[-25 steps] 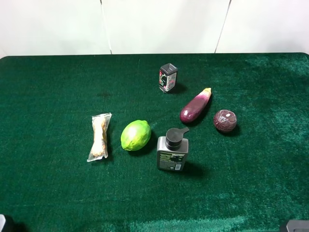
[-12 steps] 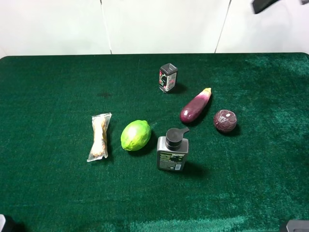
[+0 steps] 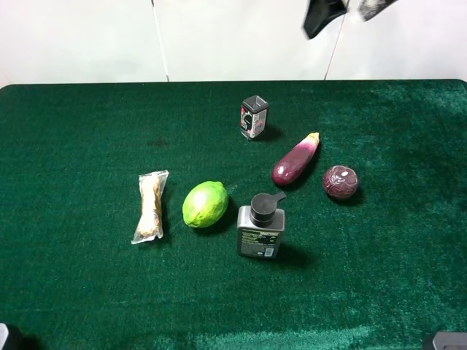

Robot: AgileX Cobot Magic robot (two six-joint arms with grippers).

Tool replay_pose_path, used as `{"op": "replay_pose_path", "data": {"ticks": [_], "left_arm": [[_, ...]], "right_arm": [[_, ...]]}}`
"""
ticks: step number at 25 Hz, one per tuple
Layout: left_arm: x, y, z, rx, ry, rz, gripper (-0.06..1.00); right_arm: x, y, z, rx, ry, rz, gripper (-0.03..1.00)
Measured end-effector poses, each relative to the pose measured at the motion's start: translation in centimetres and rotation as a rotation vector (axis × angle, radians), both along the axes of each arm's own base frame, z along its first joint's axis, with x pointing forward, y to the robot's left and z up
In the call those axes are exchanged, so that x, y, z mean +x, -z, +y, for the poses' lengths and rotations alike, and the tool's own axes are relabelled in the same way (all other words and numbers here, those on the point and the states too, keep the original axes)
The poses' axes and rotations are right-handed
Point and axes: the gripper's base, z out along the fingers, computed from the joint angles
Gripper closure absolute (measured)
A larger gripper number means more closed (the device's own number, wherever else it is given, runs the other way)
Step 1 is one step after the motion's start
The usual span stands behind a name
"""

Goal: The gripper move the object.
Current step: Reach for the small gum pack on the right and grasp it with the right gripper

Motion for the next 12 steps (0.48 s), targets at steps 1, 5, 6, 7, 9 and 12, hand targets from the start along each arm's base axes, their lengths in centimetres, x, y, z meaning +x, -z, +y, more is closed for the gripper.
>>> {"op": "replay_pose_path", "data": {"ticks": [1, 5, 6, 7, 9, 12], "left_arm": [[0.0, 0.0, 0.0, 0.000, 0.000, 0.000, -0.05], [0.0, 0.0, 0.0, 0.000, 0.000, 0.000, -0.05], [0.0, 0.0, 0.0, 0.000, 0.000, 0.000, -0.05], [0.0, 0.0, 0.0, 0.000, 0.000, 0.000, -0.05], [0.0, 0.0, 0.0, 0.000, 0.000, 0.000, -0.05], [0.0, 0.0, 0.0, 0.000, 0.000, 0.000, -0.05]], "right_arm": [[0.3, 0.5, 0.6, -0.003, -0.013, 0.002, 0.27], [1.0, 2.3, 3.3, -0.013, -0.068, 0.013, 0.27], [1.1, 2.8, 4.0, -0.018, -0.081, 0.020, 0.27], [1.3, 3.3, 4.6, -0.023, -0.093, 0.030, 0.27], [1.6, 4.1, 5.6, -0.029, -0.110, 0.041, 0.27], [2.2, 5.5, 6.8, -0.029, -0.122, 0.049, 0.27]]}}
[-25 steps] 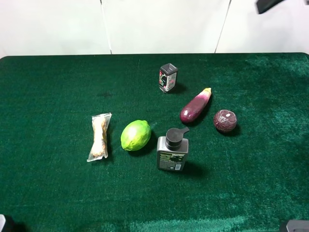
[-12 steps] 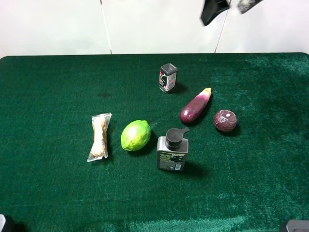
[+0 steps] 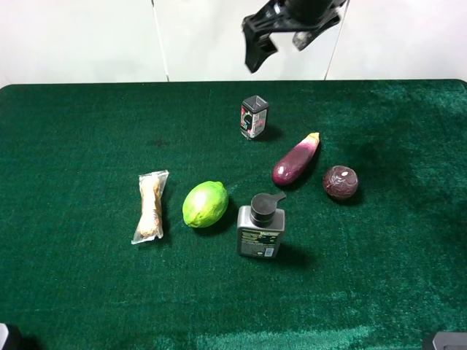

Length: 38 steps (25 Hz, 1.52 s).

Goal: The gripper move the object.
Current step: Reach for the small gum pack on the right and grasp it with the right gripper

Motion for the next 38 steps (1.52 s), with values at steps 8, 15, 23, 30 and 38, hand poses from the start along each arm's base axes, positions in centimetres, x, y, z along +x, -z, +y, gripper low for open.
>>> {"op": "replay_pose_path", "data": {"ticks": [8, 15, 23, 30, 38], "left_arm": [[0.0, 0.0, 0.0, 0.000, 0.000, 0.000, -0.05], [0.0, 0.0, 0.0, 0.000, 0.000, 0.000, -0.05], [0.0, 0.0, 0.0, 0.000, 0.000, 0.000, -0.05], [0.0, 0.0, 0.0, 0.000, 0.000, 0.000, -0.05], [0.0, 0.0, 0.0, 0.000, 0.000, 0.000, -0.05]], "right_arm": [[1.4, 3.3, 1.3, 0.020, 0.011, 0.028, 0.27], [2.6, 6.5, 2.0, 0.011, 0.018, 0.035, 0.27], [3.7, 9.6, 2.4, -0.030, 0.011, 0.036, 0.27], [4.7, 11.5, 1.7, -0.050, 0.027, 0.047, 0.27], [5.2, 13.8, 1.8, -0.058, 0.024, 0.055, 0.27]]}}
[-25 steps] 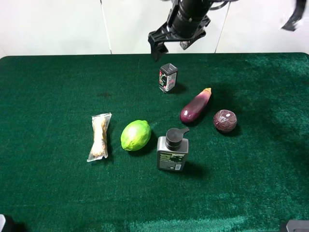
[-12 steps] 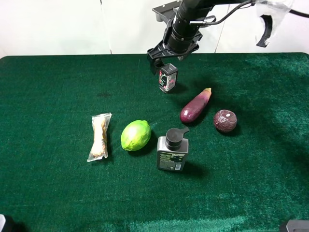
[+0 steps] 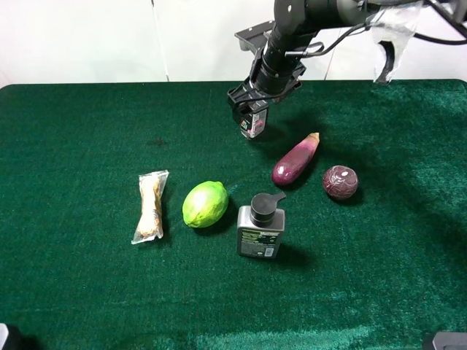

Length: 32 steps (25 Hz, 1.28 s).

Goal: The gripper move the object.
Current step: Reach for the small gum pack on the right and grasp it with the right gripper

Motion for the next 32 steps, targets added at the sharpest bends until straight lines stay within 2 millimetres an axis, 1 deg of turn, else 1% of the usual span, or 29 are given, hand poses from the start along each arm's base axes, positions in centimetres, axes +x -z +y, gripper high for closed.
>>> {"op": "replay_pose_path", "data": {"ticks": [7, 19, 21, 23, 25, 26, 32], "left_arm": [[0.0, 0.0, 0.0, 0.000, 0.000, 0.000, -0.05], [0.0, 0.0, 0.0, 0.000, 0.000, 0.000, -0.05], [0.0, 0.0, 0.0, 0.000, 0.000, 0.000, -0.05], [0.0, 0.0, 0.0, 0.000, 0.000, 0.000, -0.05], [0.0, 0.0, 0.0, 0.000, 0.000, 0.000, -0.05], [0.0, 0.0, 0.0, 0.000, 0.000, 0.000, -0.05], [0.0, 0.0, 0.0, 0.000, 0.000, 0.000, -0.05]], "right_arm": [[0.8, 1.3, 0.6, 0.007, 0.004, 0.014, 0.27], [1.0, 1.8, 0.7, 0.006, 0.004, 0.020, 0.28], [0.9, 1.8, 0.7, 0.003, 0.004, 0.025, 0.36], [0.9, 1.8, 0.7, -0.002, -0.001, 0.030, 0.47], [0.9, 1.8, 0.6, -0.007, -0.012, 0.030, 0.61], [0.9, 1.8, 0.6, -0.008, -0.015, 0.030, 0.64], [0.8, 1.8, 0.6, -0.012, -0.026, 0.029, 0.63]]}}
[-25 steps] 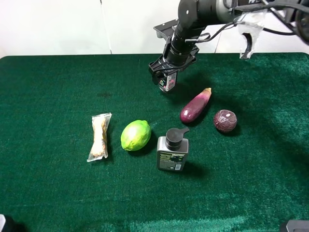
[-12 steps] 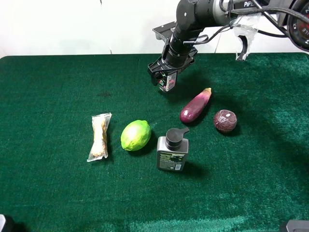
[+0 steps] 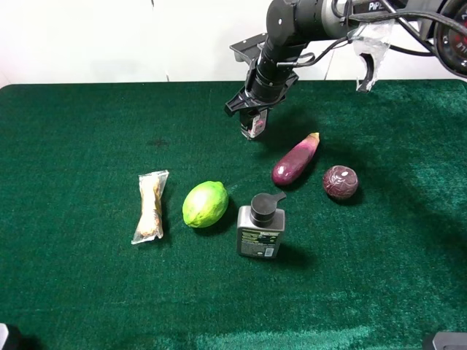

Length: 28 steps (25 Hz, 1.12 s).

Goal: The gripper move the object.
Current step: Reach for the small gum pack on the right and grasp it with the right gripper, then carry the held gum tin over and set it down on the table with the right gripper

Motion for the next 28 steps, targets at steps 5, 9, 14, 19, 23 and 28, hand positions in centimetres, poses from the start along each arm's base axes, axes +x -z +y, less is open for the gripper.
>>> {"op": "replay_pose_path", "data": {"ticks": [5, 9, 14, 19, 23, 28], "left_arm": [[0.0, 0.0, 0.0, 0.000, 0.000, 0.000, -0.05], [0.0, 0.0, 0.0, 0.000, 0.000, 0.000, -0.05], [0.0, 0.0, 0.0, 0.000, 0.000, 0.000, -0.05], [0.0, 0.0, 0.0, 0.000, 0.000, 0.000, -0.05], [0.0, 0.0, 0.0, 0.000, 0.000, 0.000, -0.05], [0.0, 0.0, 0.0, 0.000, 0.000, 0.000, -0.05]], "right_arm": [[0.0, 0.0, 0.0, -0.003, -0.002, -0.001, 0.63], [0.0, -0.1, 0.0, -0.004, -0.003, 0.000, 0.63], [0.7, -1.8, 0.3, -0.015, -0.016, -0.007, 0.63], [1.1, -4.5, 0.6, -0.020, -0.024, 0.002, 0.63], [0.7, -6.1, 0.3, -0.030, -0.028, 0.009, 0.63], [-0.2, -9.1, -0.5, -0.060, -0.014, 0.013, 0.63]]}}
